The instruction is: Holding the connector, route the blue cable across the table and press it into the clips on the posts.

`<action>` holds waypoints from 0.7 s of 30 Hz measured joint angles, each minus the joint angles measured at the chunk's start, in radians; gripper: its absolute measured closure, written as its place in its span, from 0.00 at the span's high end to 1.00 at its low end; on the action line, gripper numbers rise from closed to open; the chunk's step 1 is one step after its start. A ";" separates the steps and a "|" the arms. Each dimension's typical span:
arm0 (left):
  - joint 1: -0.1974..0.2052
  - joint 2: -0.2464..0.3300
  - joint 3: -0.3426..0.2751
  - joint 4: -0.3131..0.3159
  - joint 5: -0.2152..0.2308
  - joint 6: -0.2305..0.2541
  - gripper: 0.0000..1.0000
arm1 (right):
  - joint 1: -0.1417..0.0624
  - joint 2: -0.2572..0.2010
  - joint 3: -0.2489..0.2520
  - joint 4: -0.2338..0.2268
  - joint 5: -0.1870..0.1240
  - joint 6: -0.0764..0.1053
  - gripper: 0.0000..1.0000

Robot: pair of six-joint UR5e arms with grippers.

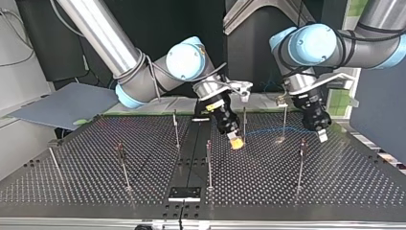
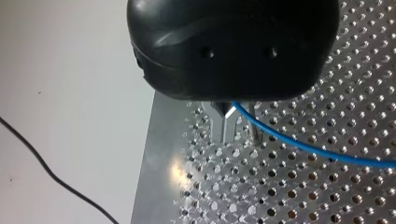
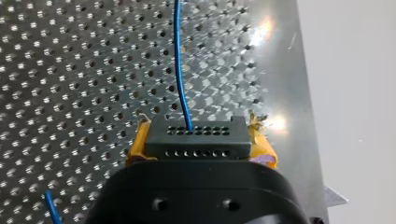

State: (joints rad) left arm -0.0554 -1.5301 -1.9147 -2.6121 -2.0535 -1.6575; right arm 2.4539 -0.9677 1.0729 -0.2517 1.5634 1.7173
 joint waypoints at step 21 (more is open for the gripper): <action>0.097 -0.066 0.026 0.038 0.166 -0.027 0.00 | 0.000 0.061 -0.080 0.004 -0.001 0.000 0.00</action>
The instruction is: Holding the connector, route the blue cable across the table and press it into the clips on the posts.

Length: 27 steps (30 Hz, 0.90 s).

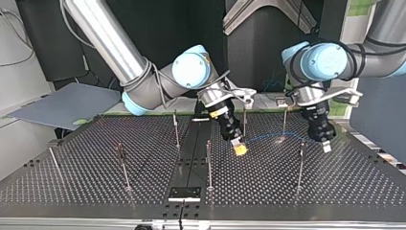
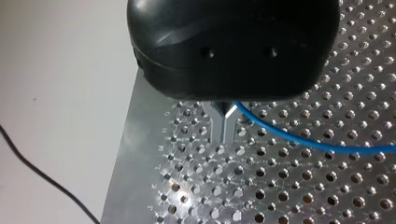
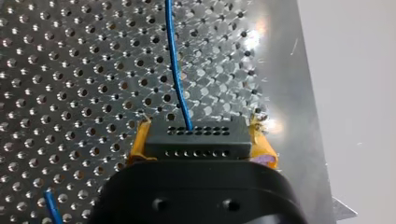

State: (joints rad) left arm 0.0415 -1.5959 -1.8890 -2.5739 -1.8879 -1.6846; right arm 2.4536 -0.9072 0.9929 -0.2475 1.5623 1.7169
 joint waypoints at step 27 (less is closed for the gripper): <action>0.077 -0.127 0.061 0.067 0.160 -0.082 0.00 | -0.009 0.006 -0.042 0.017 0.022 -0.006 0.00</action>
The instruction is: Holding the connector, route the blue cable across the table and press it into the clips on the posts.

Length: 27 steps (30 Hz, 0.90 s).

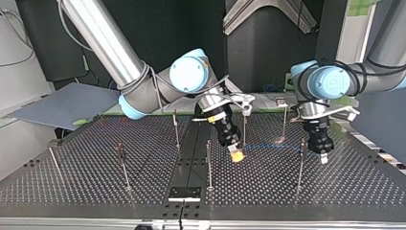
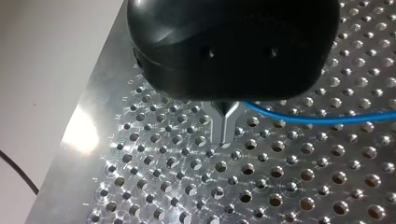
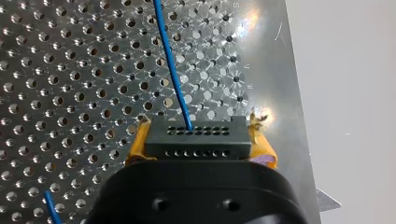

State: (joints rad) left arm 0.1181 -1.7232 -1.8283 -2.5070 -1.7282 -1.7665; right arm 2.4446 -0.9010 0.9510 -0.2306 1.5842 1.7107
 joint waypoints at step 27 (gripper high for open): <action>-0.014 0.042 -0.031 -0.163 -0.044 -0.172 1.00 | 0.000 0.017 -0.001 0.014 0.025 -0.006 0.00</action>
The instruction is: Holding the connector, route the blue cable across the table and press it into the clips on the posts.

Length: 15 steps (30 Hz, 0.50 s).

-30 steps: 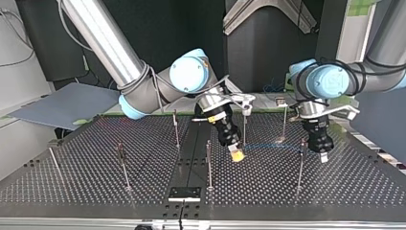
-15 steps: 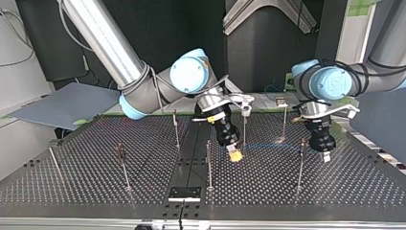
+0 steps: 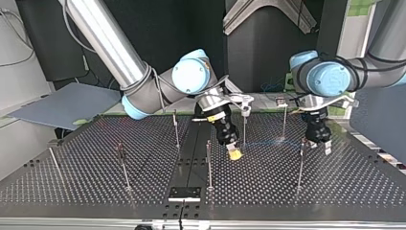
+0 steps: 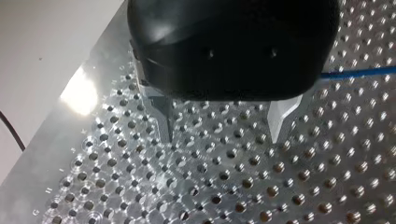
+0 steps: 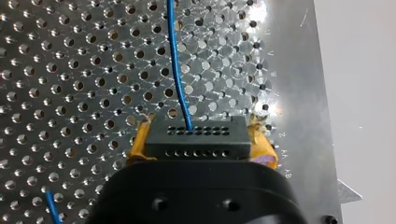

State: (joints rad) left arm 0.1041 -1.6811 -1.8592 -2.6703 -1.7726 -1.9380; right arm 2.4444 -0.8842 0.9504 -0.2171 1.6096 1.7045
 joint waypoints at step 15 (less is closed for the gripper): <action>-0.021 0.127 -0.112 -0.027 0.056 -0.070 1.00 | 0.000 0.008 0.000 0.014 0.004 0.000 0.00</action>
State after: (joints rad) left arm 0.0833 -1.5545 -1.9711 -2.6972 -1.7164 -2.0078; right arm 2.4444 -0.8761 0.9505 -0.2035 1.6134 1.7045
